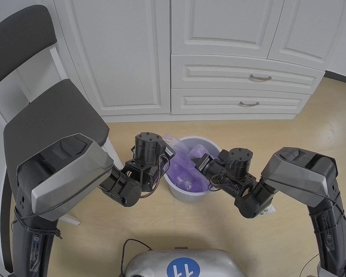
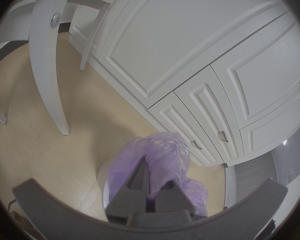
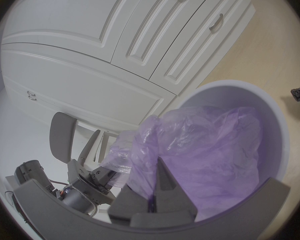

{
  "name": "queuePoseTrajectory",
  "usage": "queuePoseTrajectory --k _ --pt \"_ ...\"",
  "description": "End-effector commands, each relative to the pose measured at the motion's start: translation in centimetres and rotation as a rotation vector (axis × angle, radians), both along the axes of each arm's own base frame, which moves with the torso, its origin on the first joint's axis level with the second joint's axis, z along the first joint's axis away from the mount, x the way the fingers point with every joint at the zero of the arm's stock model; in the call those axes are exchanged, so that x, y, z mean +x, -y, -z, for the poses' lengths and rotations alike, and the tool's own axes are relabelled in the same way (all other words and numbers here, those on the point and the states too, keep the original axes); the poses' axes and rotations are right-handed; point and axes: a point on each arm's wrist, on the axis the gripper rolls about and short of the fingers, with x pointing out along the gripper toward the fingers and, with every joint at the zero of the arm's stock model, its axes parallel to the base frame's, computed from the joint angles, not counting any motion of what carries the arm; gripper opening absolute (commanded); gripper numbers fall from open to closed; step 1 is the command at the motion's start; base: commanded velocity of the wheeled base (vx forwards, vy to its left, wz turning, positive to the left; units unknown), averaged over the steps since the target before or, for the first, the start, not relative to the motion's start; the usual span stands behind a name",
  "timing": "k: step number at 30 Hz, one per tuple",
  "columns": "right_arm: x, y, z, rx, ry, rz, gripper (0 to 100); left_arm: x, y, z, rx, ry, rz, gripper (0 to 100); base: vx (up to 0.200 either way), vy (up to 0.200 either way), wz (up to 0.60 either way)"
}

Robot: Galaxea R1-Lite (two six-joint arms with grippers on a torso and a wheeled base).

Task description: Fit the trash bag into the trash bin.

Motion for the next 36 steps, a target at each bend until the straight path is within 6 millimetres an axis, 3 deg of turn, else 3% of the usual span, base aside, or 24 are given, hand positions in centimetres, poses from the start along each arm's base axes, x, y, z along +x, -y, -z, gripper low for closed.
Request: queuePoseTrajectory --k 1,12,16,22,30,36 --pt "0.0 0.1 0.6 -0.008 -0.013 0.002 0 -0.2 0.2 0.1 0.004 -0.002 0.006 0 0.0 0.0 0.0" --pt "-0.1 0.2 0.2 -0.018 -0.003 0.008 0 -1.3 1.1 0.0 0.096 0.014 0.026 0 0.0 0.0 0.0" --pt "-0.4 0.4 0.2 -0.097 0.032 0.008 0 -1.5 1.2 0.1 0.112 0.013 0.032 0 0.0 0.0 0.0" --pt "-0.6 0.5 -2.0 -0.141 0.021 0.022 0 -1.8 1.2 -0.5 0.12 0.023 0.038 0 0.0 0.0 0.0" --pt "-0.7 0.6 -1.7 -0.271 0.034 0.054 0 -2.3 1.2 -1.0 0.149 0.033 0.044 0 0.0 0.0 0.0" --pt "-1.1 1.1 -2.9 -0.326 0.057 0.065 0 -2.6 1.3 -1.5 0.211 0.06 0.021 0 0.0 0.0 0.0"
